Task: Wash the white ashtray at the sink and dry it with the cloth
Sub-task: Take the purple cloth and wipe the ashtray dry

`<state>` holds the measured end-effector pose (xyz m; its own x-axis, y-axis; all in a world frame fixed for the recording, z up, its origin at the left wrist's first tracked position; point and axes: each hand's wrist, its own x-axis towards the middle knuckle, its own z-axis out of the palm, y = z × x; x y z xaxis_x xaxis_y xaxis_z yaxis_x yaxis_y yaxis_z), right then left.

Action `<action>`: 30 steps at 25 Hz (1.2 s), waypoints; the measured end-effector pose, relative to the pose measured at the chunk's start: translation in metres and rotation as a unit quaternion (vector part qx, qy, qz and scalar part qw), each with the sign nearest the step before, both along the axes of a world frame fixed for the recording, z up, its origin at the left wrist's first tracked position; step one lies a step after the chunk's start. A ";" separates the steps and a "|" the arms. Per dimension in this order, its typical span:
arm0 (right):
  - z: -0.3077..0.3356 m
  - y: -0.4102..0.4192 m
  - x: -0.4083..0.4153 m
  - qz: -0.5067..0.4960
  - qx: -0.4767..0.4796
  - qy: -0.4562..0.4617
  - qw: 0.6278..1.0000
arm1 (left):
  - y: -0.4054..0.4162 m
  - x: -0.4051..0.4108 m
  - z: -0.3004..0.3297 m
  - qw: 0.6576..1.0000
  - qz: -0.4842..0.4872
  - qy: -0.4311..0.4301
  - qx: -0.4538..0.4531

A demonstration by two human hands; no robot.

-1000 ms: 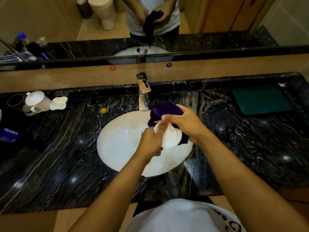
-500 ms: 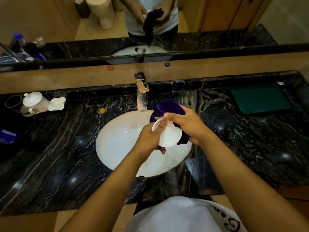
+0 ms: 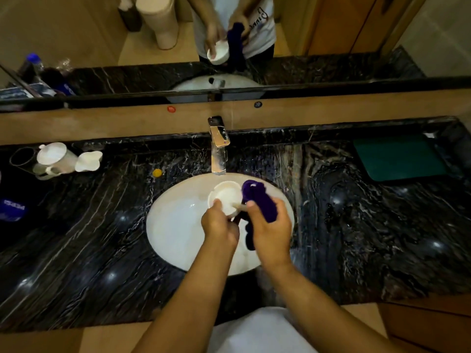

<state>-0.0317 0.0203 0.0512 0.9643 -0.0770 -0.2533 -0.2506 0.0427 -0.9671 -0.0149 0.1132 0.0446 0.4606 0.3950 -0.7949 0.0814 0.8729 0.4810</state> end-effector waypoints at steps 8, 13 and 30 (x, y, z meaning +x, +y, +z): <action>0.041 -0.024 0.049 0.286 -0.327 -0.150 0.888 | 0.027 -0.013 0.010 0.969 -0.160 -0.185 0.030; 0.036 0.005 0.031 0.212 -0.403 -0.131 0.880 | 0.004 -0.011 0.012 0.970 -0.194 -0.145 0.018; -0.011 -0.005 0.031 0.301 -0.396 -0.227 0.837 | 0.017 -0.015 -0.011 0.964 -0.262 -0.022 -0.034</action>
